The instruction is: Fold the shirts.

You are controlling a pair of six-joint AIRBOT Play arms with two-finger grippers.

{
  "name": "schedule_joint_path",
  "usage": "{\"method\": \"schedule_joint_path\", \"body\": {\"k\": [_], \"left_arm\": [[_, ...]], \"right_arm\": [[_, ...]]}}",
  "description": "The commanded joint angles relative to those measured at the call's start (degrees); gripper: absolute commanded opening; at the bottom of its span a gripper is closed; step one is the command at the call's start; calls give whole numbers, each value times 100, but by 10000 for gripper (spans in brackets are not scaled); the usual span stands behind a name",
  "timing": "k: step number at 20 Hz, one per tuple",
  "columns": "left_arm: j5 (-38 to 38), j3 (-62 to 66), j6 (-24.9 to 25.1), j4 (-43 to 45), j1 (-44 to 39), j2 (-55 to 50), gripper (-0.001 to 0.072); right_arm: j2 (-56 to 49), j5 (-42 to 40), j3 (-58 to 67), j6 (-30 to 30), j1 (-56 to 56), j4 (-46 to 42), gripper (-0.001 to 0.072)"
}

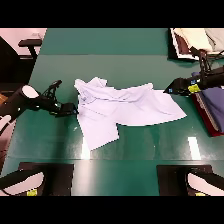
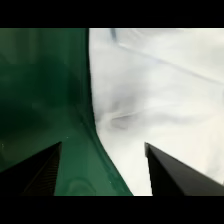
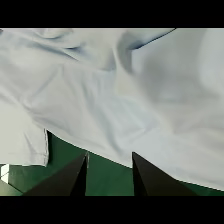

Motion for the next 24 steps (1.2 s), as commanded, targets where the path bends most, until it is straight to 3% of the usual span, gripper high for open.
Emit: {"method": "schedule_joint_path", "body": {"k": [1,6,8,10,13,17,19,23,24], "left_arm": [[546,-450,271,-538,-72,33,609],[1014,-501,247,-588,-608,33,588],[1060,-501,125,-597,-632,33,251],[1104,-433,107,-595,-632,37,26],[822,-52,109,-577,-632,72,26],[691,328,120,-579,-632,245,26],[708,345,120,-584,-632,271,26],[697,343,120,-586,-632,269,26],[693,343,118,-586,-632,269,27]], "right_arm": [[118,-28,-151,-17,-24,68,327],[120,-26,-151,-17,-26,68,326],[120,-26,-151,-17,-28,57,327],[118,52,-153,-17,-111,13,326],[214,234,-442,-20,-601,-42,327],[730,35,-1803,-11,-1904,-756,330],[813,-28,-2428,-13,-2780,-684,455],[459,-372,-3209,-313,-3838,-411,431],[319,-549,-3333,-472,-3952,-92,366]]}}
